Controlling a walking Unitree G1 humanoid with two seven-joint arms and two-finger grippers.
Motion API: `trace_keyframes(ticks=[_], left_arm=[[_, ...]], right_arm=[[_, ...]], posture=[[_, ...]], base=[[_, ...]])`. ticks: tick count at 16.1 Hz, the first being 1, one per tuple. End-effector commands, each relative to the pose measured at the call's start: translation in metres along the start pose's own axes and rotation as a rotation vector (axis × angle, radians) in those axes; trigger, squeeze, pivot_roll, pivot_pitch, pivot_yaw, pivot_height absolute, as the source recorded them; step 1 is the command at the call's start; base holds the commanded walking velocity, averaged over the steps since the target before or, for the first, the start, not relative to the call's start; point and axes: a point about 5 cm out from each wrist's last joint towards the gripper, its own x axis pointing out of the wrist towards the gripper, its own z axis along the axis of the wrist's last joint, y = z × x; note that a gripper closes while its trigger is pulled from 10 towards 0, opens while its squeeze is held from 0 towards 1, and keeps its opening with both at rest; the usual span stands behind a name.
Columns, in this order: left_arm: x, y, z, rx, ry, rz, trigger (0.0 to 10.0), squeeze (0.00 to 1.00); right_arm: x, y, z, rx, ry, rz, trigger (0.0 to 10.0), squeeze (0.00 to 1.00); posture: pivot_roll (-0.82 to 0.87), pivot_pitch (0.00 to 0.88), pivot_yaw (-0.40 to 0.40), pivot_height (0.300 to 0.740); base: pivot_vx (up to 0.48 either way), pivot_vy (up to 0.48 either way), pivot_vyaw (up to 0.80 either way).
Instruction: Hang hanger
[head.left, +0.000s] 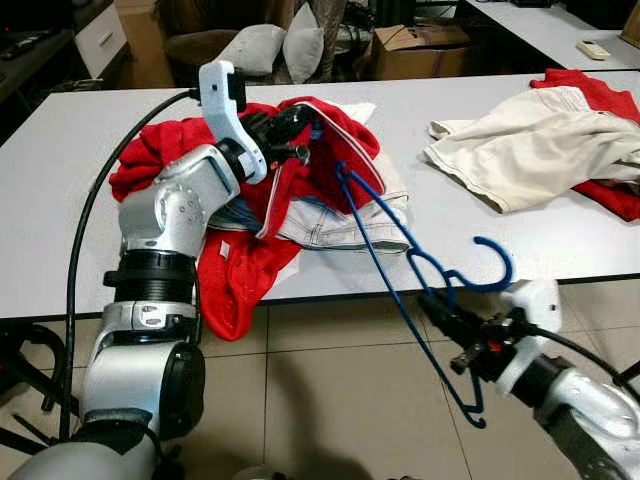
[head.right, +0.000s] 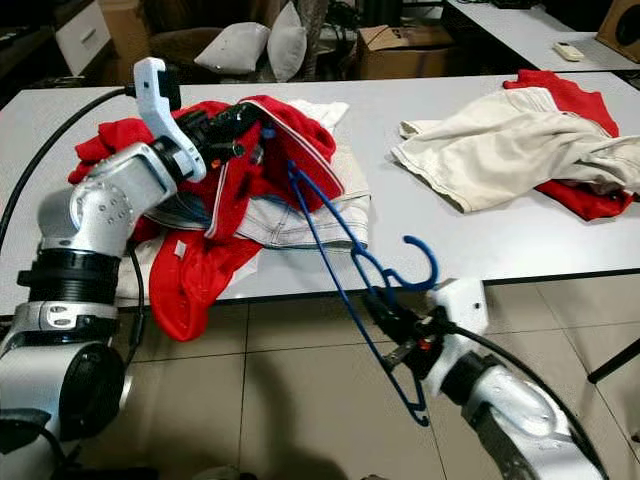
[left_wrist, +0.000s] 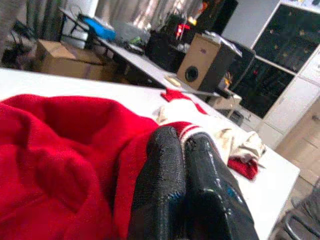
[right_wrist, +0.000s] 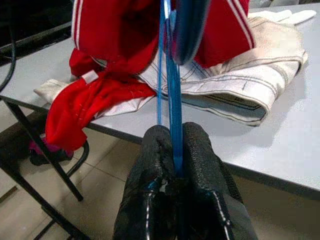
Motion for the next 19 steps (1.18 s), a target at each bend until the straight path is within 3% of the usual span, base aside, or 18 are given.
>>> trace_keyframes(ticks=[1,4,5,7,9,10,12,15,19], left_arm=[[0.0,-0.009,0.008,0.02,0.002,-0.04,0.0,0.0],[-0.001,-0.01,0.008,0.013,0.012,-0.039,0.0,0.0],[-0.002,-0.016,0.008,0.001,0.023,-0.069,0.0,0.0],[-0.004,-0.023,0.008,-0.007,0.038,-0.101,0.0,0.0],[-0.006,-0.032,0.002,-0.013,0.077,-0.15,0.0,0.0],[-0.009,-0.039,-0.004,-0.024,0.102,-0.172,0.0,0.0],[-0.011,-0.042,-0.008,-0.029,0.113,-0.174,0.0,0.0],[-0.017,-0.037,-0.012,-0.003,0.128,-0.1,0.0,0.0],[-0.024,-0.039,-0.012,0.017,0.165,-0.106,0.0,0.0]], right_arm=[[0.005,0.0,-0.002,0.003,0.026,-0.001,10.0,0.0],[0.012,0.004,-0.005,0.018,0.045,0.028,10.0,0.0],[0.021,-0.004,-0.015,0.012,0.127,-0.016,10.0,0.0],[0.032,-0.011,-0.018,-0.011,0.153,-0.023,10.0,0.0],[0.05,-0.016,-0.01,0.039,0.108,-0.015,10.0,0.0],[0.067,-0.023,-0.005,0.087,0.069,-0.016,10.0,0.0],[0.078,-0.027,0.0,0.113,0.037,-0.016,10.0,0.0],[0.091,-0.032,0.026,0.241,-0.123,0.002,10.0,0.0],[0.103,-0.044,0.04,0.518,-0.309,-0.044,10.0,0.0]], posture=[[-0.04,0.0,0.064,0.74],[-0.02,0.0,0.067,0.74],[-0.02,0.0,0.074,0.74],[-0.02,0.0,0.077,0.74],[-0.01,0.0,0.074,0.74],[0.0,0.0,0.068,0.74],[0.01,0.0,0.059,0.74],[0.03,0.0,0.032,0.74],[0.04,0.0,0.039,0.74]], base=[[0.0,0.0,0.0],[0.0,0.0,0.0],[0.0,0.0,0.0],[0.0,0.0,0.0],[0.0,0.0,0.0],[0.0,0.0,0.0],[0.0,0.0,0.0],[0.0,0.0,0.0],[0.0,0.0,0.0]])
